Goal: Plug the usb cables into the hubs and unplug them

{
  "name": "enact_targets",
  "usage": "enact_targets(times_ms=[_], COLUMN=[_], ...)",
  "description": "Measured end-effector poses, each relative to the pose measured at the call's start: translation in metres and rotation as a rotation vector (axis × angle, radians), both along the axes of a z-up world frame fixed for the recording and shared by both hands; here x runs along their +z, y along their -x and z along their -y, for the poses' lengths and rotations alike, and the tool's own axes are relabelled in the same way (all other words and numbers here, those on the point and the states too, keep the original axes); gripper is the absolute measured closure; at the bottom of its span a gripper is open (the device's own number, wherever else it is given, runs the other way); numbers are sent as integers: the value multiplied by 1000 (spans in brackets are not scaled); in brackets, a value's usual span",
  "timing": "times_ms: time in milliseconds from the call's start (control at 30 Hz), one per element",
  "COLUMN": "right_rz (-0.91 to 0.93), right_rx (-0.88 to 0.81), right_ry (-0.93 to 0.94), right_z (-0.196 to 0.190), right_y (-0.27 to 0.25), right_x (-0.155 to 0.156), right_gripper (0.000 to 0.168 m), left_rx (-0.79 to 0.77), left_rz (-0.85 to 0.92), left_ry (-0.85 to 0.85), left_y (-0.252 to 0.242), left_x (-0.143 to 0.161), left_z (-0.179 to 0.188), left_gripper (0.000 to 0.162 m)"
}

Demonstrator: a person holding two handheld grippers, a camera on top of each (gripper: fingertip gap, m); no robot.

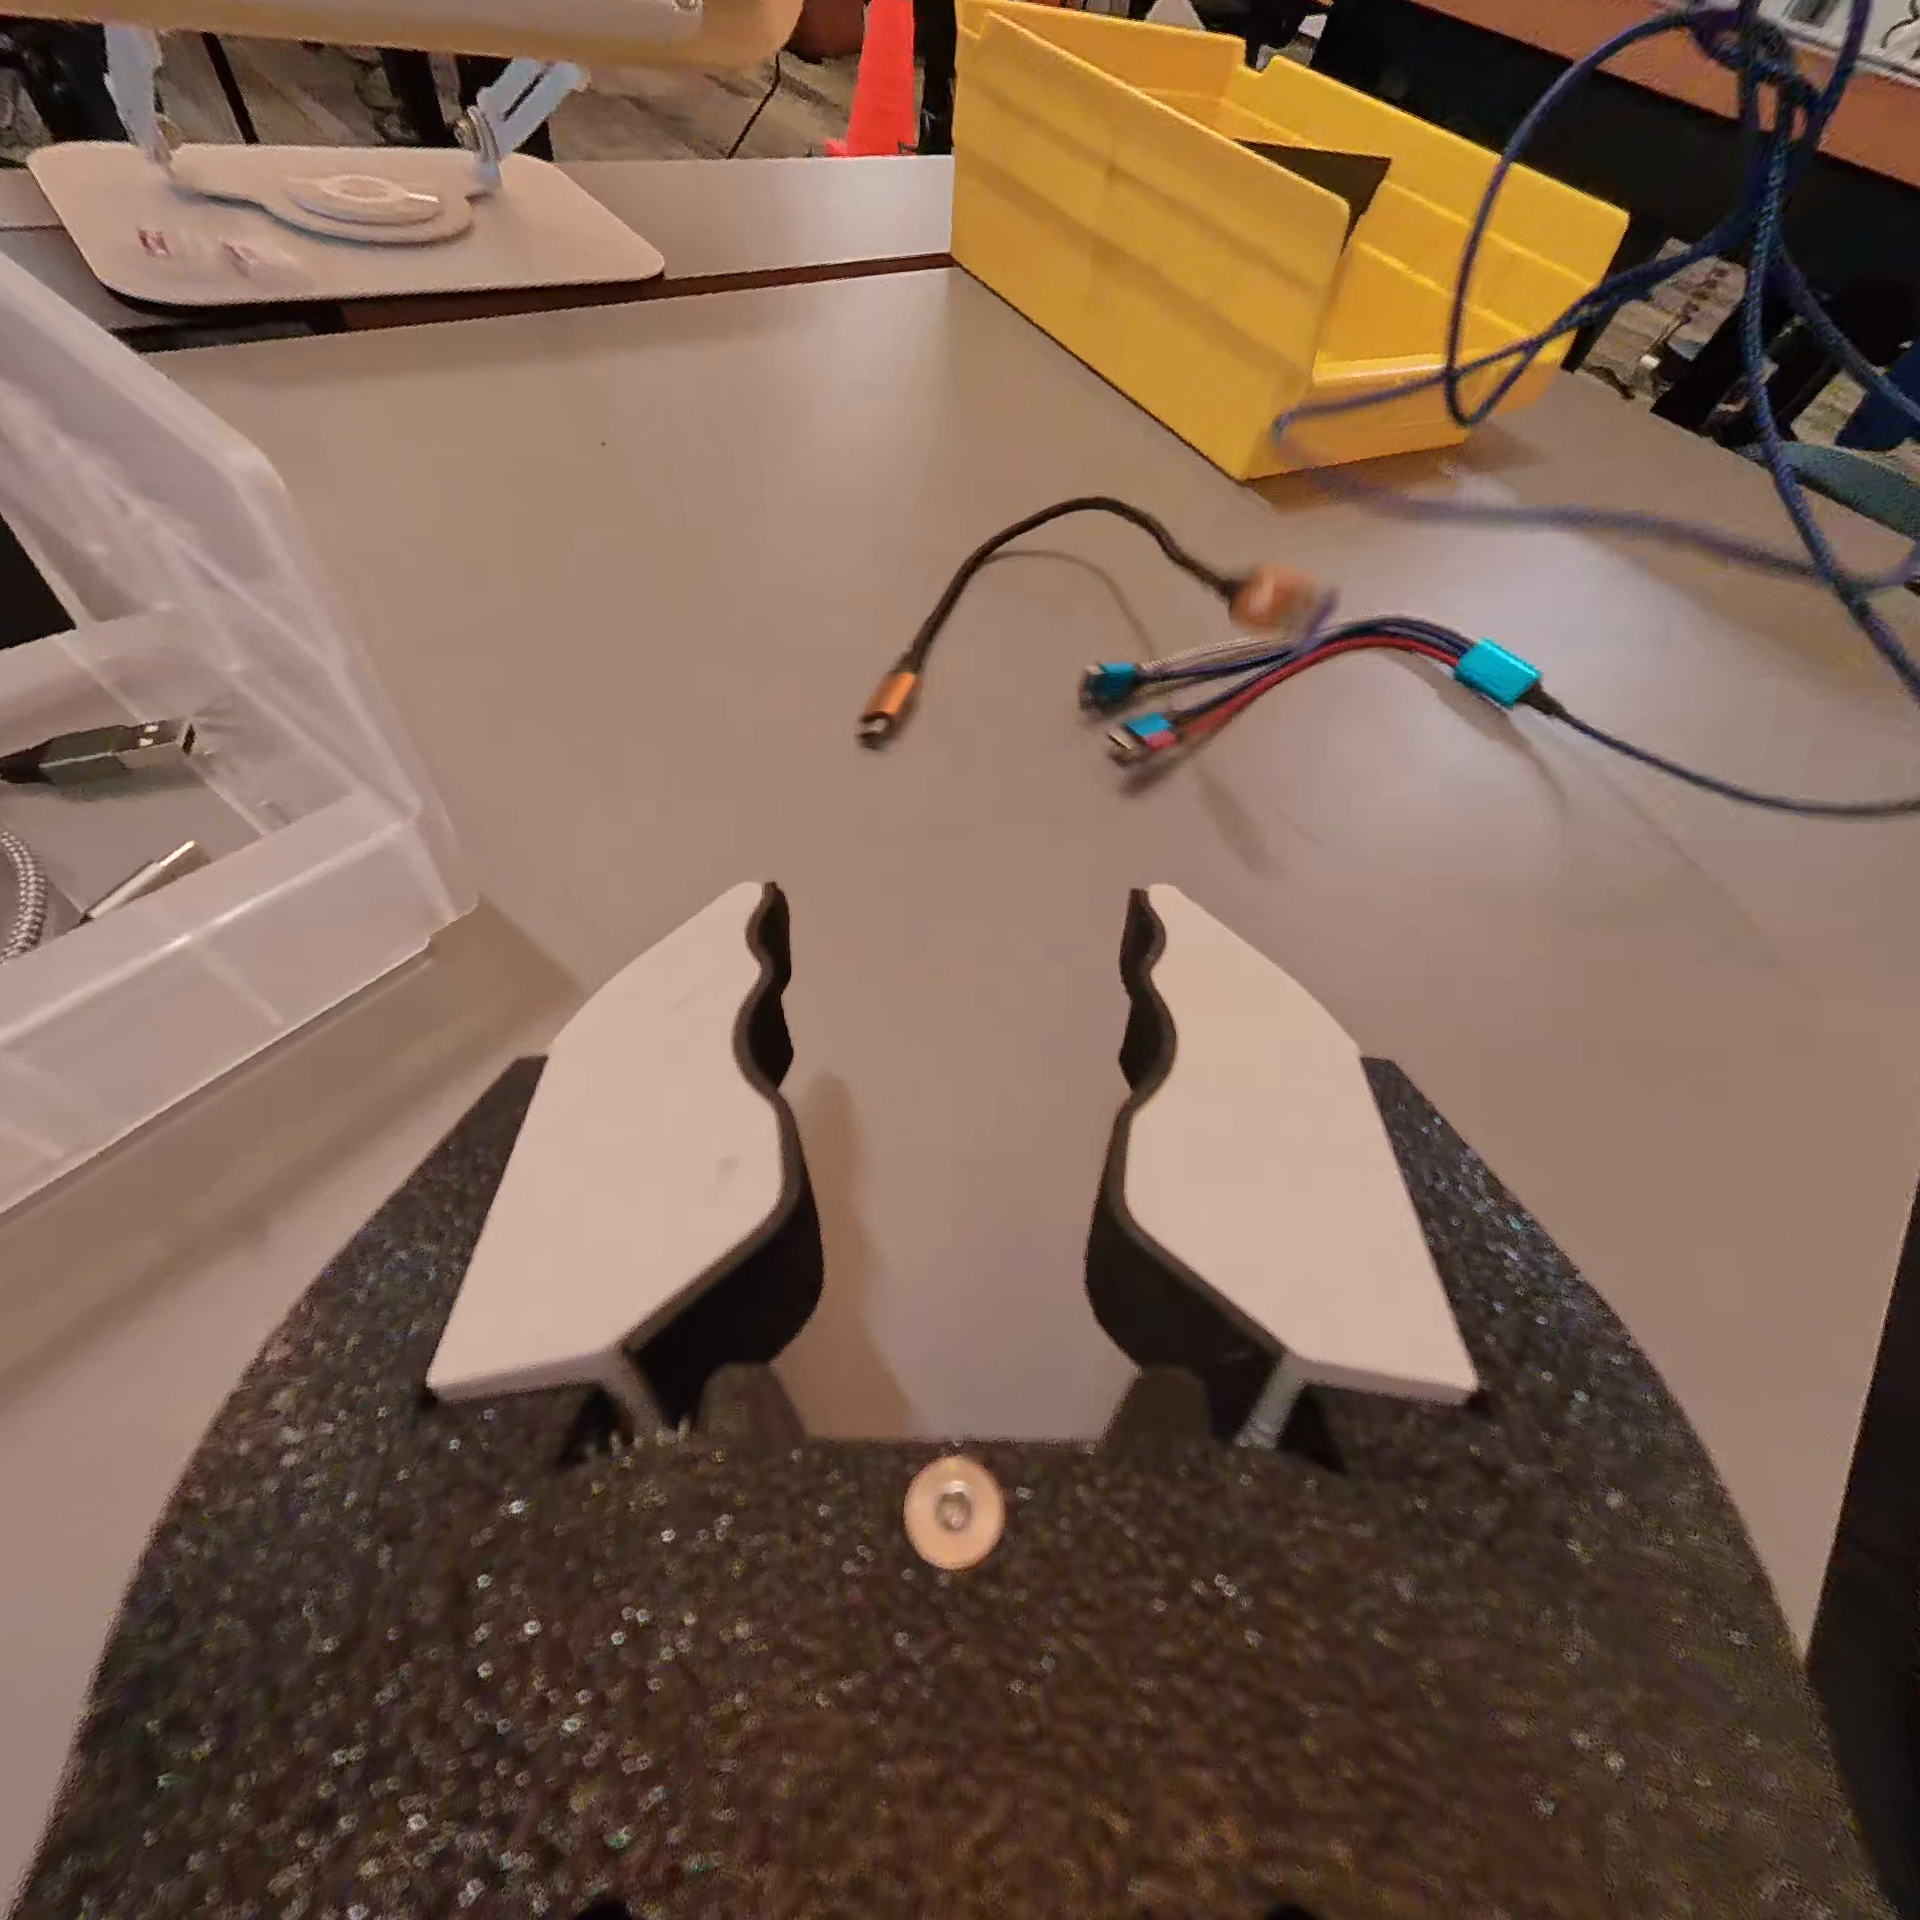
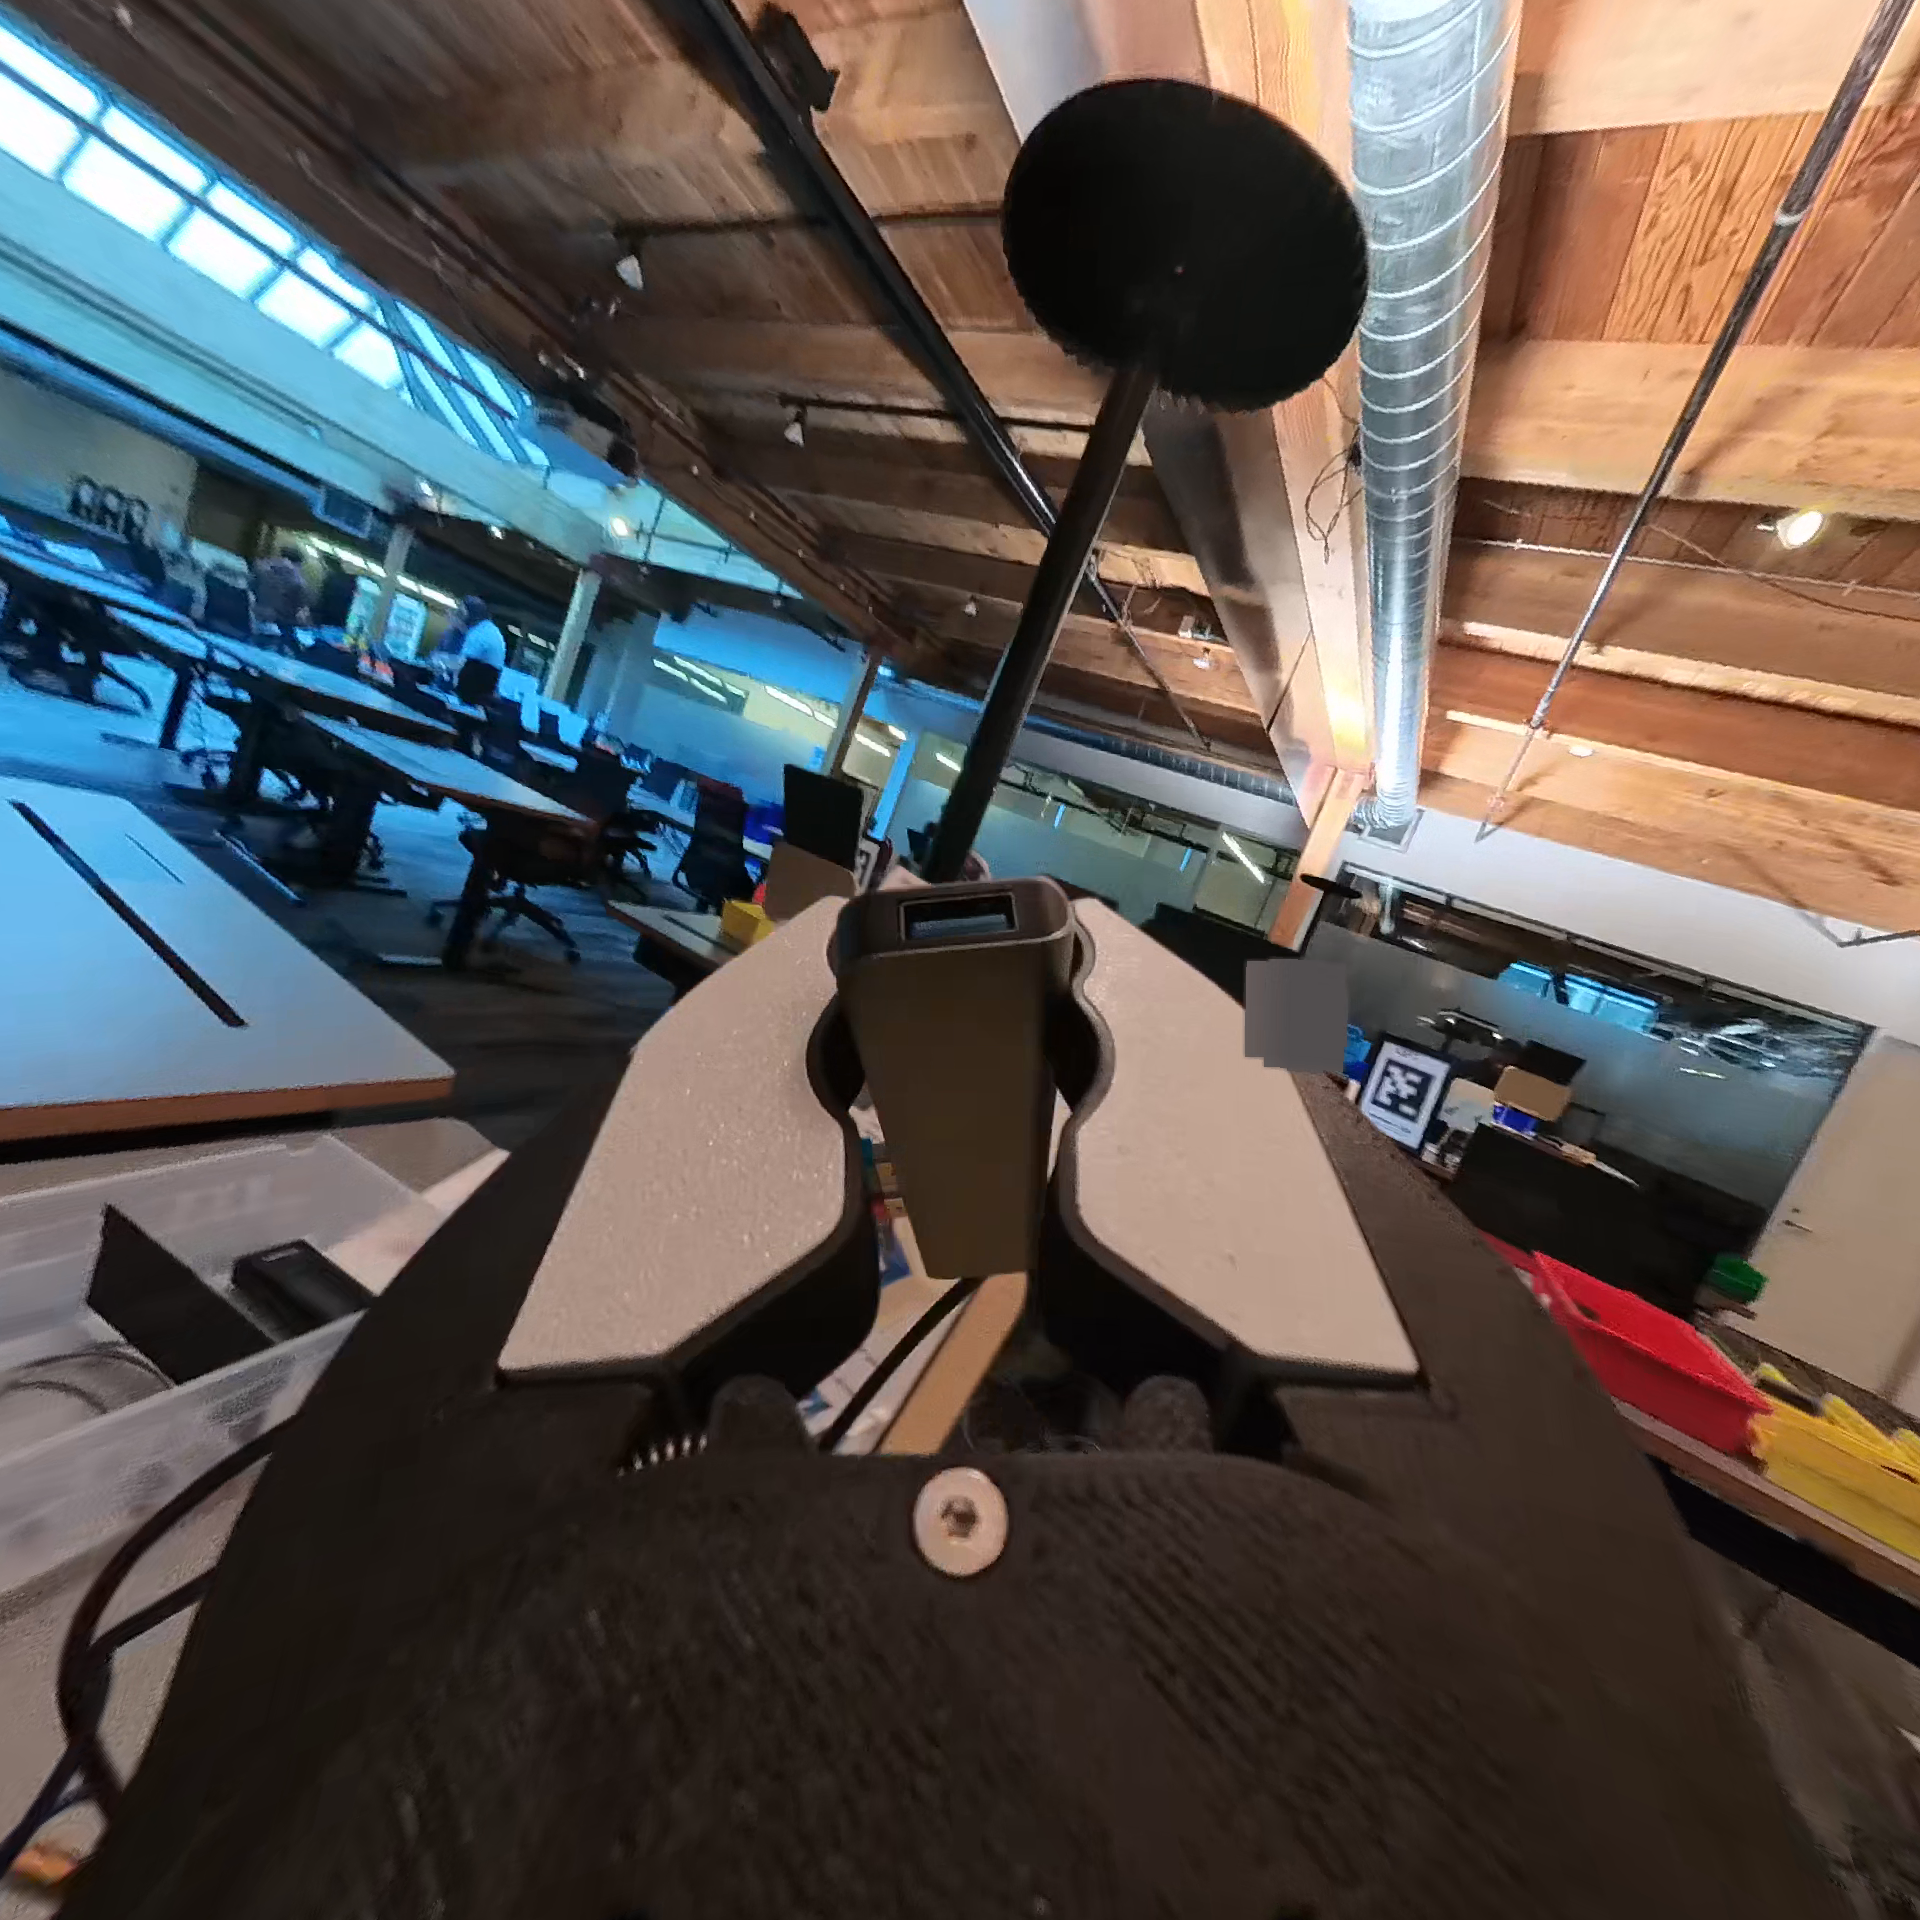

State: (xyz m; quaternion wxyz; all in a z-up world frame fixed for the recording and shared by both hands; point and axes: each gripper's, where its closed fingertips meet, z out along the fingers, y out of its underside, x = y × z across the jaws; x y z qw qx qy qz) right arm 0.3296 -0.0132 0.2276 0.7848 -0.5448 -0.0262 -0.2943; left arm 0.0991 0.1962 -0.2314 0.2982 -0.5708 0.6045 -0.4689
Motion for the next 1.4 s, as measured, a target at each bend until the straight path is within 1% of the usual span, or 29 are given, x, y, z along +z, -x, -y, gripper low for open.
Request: enact_targets(times_ms=[100, 233, 300, 367, 433, 500, 533, 567, 633, 667, 700, 733, 767, 800, 867, 900, 933, 1033, 1067, 1133, 1167, 1200, 1267, 1333, 1400], right_rz=[20, 59, 89, 113, 120, 121, 121, 118, 113, 113, 116, 118, 117, 118, 120, 121, 120, 113, 110, 106, 101, 96, 96, 93, 94], right_rx=[-58, -107, -125, -151, -163, -170, -173, -173, -167, -168, -170, -172, -175, -180, -193, -200, -209, -229, -237, -244, -241, -239, -245, -245, -248], right_ry=[58, 94, 97, 97, 105, 109, 115, 121, 136, 146, 155, 165, 173, 181, 197, 202, 208, 212, 213, 206, 197, 190, 177, 170, 171], right_z=[-3, -3, 2, 7, 9, 9, 7, 5, 2, 1, 1, 1, 3, 4, 9, 13, 17, 29, 32, 36, 37, 37, 36, 34, 32], right_y=[-18, -23, -20, -19, -19, -19, -18, -18, -16, -16, -16, -16, -16, -18, -21, -24, -26, -35, -38, -43, -44, -46, -48, -49, -49], right_x=[13, 25, 33, 39, 41, 38, 36, 33, 27, 25, 24, 22, 21, 19, 16, 14, 12, 7, 6, 5, 5, 6, 8, 9, 12], right_gripper=[133, 133, 133, 133, 133, 133, 133, 133, 133, 133, 133, 133, 133, 133, 133, 133, 133, 133, 133, 133, 133, 133, 133, 133, 133], left_rx=[-8, -6, -14, -11, -55, -132, -161, -167, -165, -176, -188, -202, -216, -200, -127, -75, -2, 265, 334, 456, 500, 510, 486, 474, 530], left_rz=[-9, -12, -20, -36, -29, -50, -81, -128, -258, -323, -338, -347, -363, -371, -365, -312, -245, -66, -40, -37, -42, -75, -226, -363, -464], left_ry=[15, 24, 5, -48, -89, -89, -116, -181, -346, -381, -351, -306, -279, -289, -400, -418, -394, -302, -301, -321, -319, -298, -256, -255, -302], left_y=[0, 0, 0, -6, -22, -46, -59, -72, -91, -96, -102, -106, -106, -105, -100, -97, -92, -58, -43, -16, -7, 0, 7, 14, 26], left_x=[-1, -2, -3, -6, -2, -1, -5, -15, -40, -51, -55, -57, -58, -58, -50, -32, -8, 75, 95, 116, 119, 115, 86, 53, 29], left_z=[0, 0, 2, 4, 18, 42, 52, 56, 55, 57, 63, 69, 72, 69, 45, 29, 9, -73, -99, -146, -164, -176, -191, -201, -215], left_gripper=[103, 104, 105, 104, 103, 106, 109, 110, 106, 105, 117, 142, 156, 156, 156, 156, 156, 156, 156, 156, 156, 156, 156, 156, 156])
